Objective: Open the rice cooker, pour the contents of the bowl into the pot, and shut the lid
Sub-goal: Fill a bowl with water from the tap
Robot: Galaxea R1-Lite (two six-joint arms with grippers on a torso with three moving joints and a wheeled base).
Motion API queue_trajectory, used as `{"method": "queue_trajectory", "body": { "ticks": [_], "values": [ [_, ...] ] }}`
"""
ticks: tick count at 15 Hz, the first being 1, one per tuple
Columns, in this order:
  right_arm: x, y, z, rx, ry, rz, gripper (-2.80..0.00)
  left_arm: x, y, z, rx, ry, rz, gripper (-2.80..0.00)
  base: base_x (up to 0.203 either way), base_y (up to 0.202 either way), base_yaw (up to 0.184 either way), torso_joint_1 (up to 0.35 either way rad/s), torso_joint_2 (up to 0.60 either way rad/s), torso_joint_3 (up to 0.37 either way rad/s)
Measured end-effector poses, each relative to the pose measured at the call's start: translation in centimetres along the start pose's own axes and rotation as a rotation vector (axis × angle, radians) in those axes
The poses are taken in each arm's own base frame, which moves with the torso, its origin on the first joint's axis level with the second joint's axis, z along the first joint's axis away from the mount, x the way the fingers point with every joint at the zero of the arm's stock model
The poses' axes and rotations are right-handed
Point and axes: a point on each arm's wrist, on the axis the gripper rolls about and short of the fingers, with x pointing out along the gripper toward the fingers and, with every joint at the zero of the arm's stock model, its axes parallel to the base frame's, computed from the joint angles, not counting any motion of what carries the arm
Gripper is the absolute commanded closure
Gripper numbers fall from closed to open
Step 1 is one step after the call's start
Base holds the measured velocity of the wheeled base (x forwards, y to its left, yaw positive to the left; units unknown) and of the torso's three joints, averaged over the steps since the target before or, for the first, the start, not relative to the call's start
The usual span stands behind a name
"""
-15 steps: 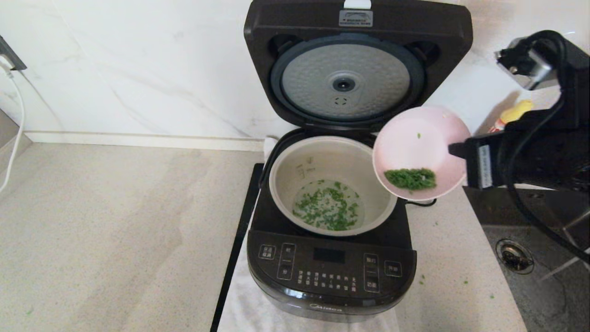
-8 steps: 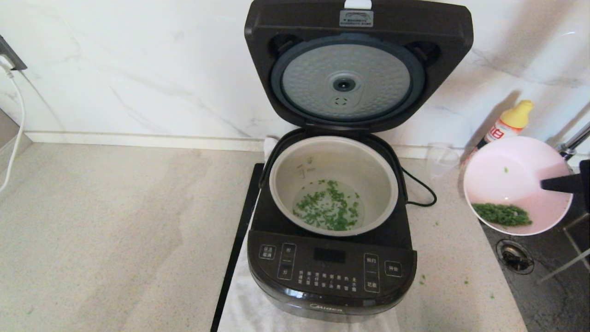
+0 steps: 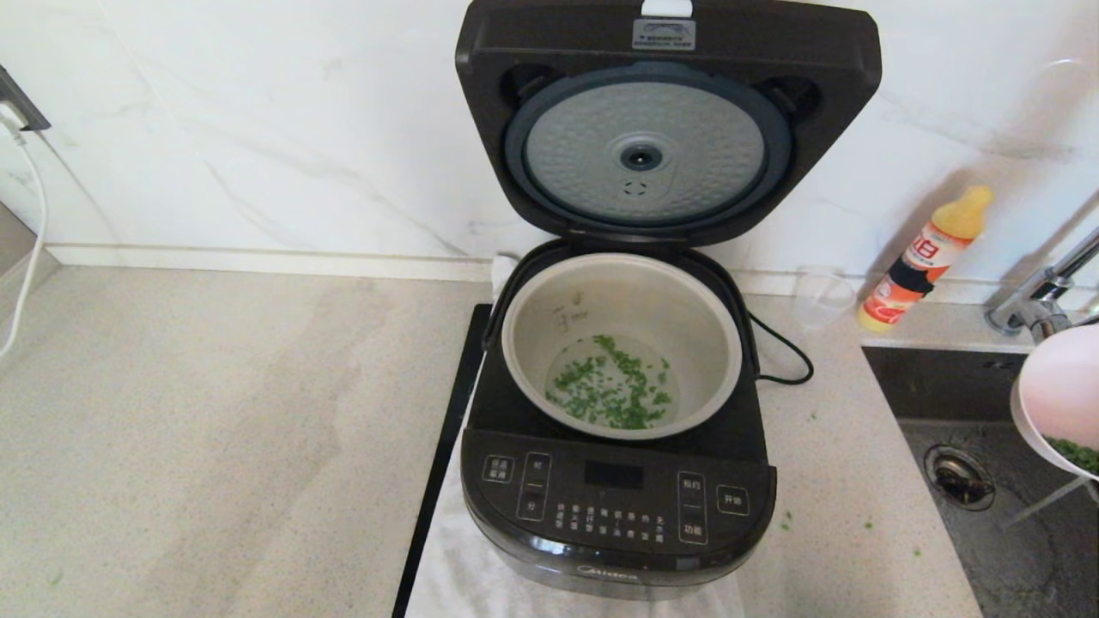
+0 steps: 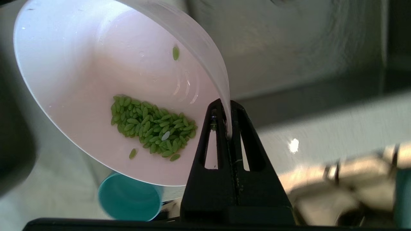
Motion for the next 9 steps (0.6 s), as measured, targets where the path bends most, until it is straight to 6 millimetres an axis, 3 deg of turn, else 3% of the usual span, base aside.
{"method": "queue_trajectory", "body": {
  "ticks": [9],
  "values": [
    [7.6, -13.7, 2.0, 0.437, 0.171, -0.065, 0.00, 0.0, 0.0, 0.0, 0.000, 0.000, 0.000, 0.00, 0.000, 0.000, 0.000, 0.000, 0.00, 0.000]
  ]
}}
